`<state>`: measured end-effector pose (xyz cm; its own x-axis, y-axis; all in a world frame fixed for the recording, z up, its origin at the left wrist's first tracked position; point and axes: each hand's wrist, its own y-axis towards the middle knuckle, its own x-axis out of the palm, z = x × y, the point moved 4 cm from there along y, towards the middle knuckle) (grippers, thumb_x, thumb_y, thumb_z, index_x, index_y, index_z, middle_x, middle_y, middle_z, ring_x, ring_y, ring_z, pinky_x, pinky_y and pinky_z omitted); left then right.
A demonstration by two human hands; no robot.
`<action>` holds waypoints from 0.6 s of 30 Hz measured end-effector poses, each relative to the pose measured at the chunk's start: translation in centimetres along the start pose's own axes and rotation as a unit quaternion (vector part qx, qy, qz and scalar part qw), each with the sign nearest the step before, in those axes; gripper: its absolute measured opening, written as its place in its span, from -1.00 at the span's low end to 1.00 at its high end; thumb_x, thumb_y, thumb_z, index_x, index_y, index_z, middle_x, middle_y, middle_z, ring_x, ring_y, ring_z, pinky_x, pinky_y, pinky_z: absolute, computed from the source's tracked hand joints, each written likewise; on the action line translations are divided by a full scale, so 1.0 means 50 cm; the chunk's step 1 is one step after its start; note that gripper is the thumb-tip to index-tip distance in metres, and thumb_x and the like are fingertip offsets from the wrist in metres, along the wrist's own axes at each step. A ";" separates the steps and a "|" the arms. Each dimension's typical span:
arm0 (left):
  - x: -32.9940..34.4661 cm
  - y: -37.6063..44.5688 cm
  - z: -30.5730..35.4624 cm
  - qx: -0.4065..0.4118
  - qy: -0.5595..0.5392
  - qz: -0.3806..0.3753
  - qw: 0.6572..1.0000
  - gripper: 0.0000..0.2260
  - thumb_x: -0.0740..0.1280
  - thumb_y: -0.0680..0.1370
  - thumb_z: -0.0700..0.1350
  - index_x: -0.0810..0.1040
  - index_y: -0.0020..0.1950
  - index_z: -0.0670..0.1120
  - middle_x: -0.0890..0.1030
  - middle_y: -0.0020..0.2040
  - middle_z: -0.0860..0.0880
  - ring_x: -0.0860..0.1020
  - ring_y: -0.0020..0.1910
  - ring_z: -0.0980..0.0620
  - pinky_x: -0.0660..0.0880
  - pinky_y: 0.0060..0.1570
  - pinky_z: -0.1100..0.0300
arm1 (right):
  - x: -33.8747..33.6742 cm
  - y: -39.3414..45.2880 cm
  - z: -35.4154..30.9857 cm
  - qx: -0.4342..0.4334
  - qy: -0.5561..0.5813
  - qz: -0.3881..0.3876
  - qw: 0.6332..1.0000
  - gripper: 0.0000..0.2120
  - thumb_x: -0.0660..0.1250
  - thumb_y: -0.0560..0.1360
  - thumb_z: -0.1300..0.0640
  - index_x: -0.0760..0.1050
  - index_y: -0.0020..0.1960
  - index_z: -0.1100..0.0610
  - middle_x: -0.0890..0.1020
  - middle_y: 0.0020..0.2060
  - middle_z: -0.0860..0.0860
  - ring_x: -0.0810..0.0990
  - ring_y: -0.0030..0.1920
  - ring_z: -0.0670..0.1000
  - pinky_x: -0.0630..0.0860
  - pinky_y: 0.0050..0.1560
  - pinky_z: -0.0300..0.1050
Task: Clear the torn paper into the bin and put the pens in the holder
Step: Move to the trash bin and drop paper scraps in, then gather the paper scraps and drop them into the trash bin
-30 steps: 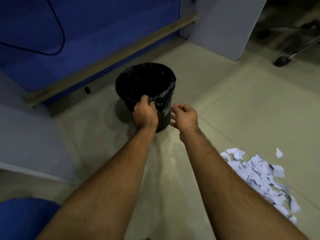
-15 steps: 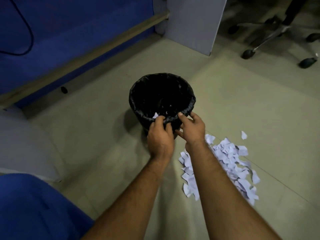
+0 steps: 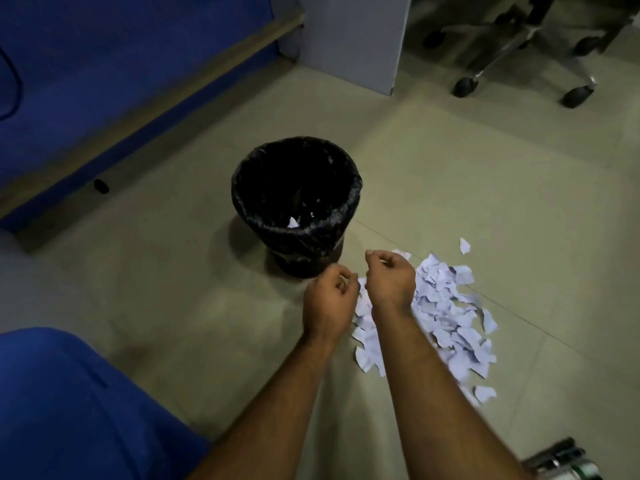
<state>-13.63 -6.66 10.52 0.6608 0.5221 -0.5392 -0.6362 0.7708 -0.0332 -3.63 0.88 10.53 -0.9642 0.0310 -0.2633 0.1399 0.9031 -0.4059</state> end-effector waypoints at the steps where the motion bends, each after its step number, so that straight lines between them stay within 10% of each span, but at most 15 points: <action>1: 0.029 -0.005 -0.012 -0.012 0.032 -0.055 0.998 -0.93 0.35 0.50 -0.05 0.55 -0.14 -0.03 0.60 -0.32 0.01 0.57 -0.29 0.00 0.51 -0.24 0.10 | -0.025 0.000 0.026 0.004 -0.037 0.012 0.999 -0.81 0.38 0.44 -0.06 0.64 -0.05 0.02 0.71 -0.12 -0.05 0.66 -0.07 0.04 0.56 -0.01 -0.09; 7: 0.227 -0.060 -0.084 0.041 0.277 -0.330 0.901 -0.49 0.38 0.47 -0.03 0.36 0.40 -0.03 0.47 0.32 -0.13 0.48 0.26 -0.17 0.49 0.16 0.01 | -0.177 0.013 0.228 0.002 -0.279 0.037 0.960 -0.66 0.37 0.48 0.04 0.57 0.24 0.07 0.65 0.16 0.08 0.58 0.19 0.15 0.46 0.12 -0.08; 12: 0.301 -0.058 -0.122 0.139 0.464 -0.303 0.820 -0.14 0.35 0.41 0.34 0.04 0.58 0.08 0.16 0.53 -0.16 0.26 0.44 -0.21 0.35 0.28 -0.11 | -0.225 0.031 0.307 -0.044 -0.507 0.047 0.859 -0.34 0.43 0.35 -0.26 0.45 0.37 -0.04 0.46 0.35 0.13 0.44 0.32 0.22 0.39 0.23 0.08; 18: 0.319 -0.084 -0.118 0.207 0.471 -0.314 0.798 -0.52 0.32 0.56 0.02 0.29 0.46 0.06 0.38 0.38 -0.12 0.42 0.29 -0.14 0.48 0.11 0.03 | -0.206 0.045 0.333 -0.047 -0.513 -0.032 0.857 -0.34 0.36 0.43 -0.17 0.26 0.47 -0.09 0.43 0.35 0.09 0.44 0.31 0.19 0.49 0.18 0.08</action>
<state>-2.77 -3.69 -2.90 0.0816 -0.3700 -0.9255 0.0184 0.9289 -0.3697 10.39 -4.54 -2.24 -0.2576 -0.3687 -0.8932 0.0289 0.9210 -0.3885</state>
